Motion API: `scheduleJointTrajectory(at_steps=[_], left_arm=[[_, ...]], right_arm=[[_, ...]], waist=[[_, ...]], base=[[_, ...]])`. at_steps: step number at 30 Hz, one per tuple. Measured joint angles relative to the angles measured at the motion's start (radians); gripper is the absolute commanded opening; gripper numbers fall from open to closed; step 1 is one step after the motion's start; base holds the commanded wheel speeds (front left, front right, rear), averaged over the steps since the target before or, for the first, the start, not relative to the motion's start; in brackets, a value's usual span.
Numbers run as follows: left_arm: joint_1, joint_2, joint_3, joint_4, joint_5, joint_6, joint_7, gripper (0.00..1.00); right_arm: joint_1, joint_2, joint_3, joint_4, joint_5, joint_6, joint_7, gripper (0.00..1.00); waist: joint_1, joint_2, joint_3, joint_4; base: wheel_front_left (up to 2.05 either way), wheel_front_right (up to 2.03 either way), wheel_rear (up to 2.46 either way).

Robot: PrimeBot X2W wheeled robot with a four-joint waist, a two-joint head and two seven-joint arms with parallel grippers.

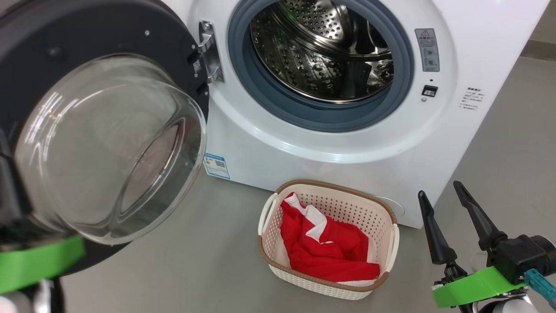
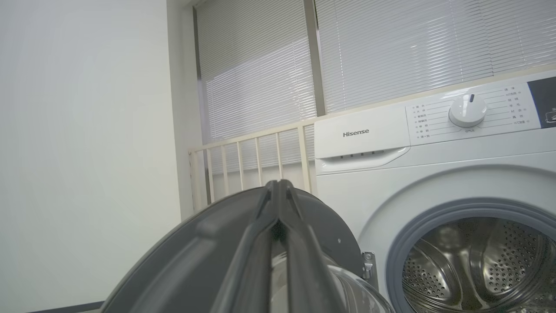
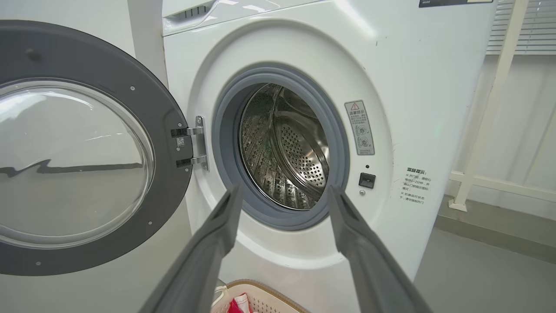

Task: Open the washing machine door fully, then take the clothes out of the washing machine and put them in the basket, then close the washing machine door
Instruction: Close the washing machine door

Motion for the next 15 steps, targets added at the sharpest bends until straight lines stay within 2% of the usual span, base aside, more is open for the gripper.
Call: scheduleJointTrajectory(at_steps=[2,8,15], left_arm=[[-0.043,0.024,0.034,0.0,0.0,0.017,0.008,0.0],[-0.211,0.107,0.142,0.108,-0.069,0.024,0.054,0.0],[-0.359,0.225,0.232,0.297,-0.126,0.042,0.207,0.0]], right_arm=[[0.0,-0.001,-0.001,0.0,0.0,0.0,0.0,1.0],[0.0,-0.006,0.002,0.005,0.0,0.0,0.0,1.0],[0.0,-0.016,0.001,0.006,0.0,0.0,0.0,1.0]], waist=[[0.0,0.0,0.001,-0.009],[0.0,0.0,0.013,-0.025],[0.0,0.0,0.026,-0.047]], base=[[0.0,0.0,0.0],[0.0,0.0,0.0],[0.0,0.0,0.0]])
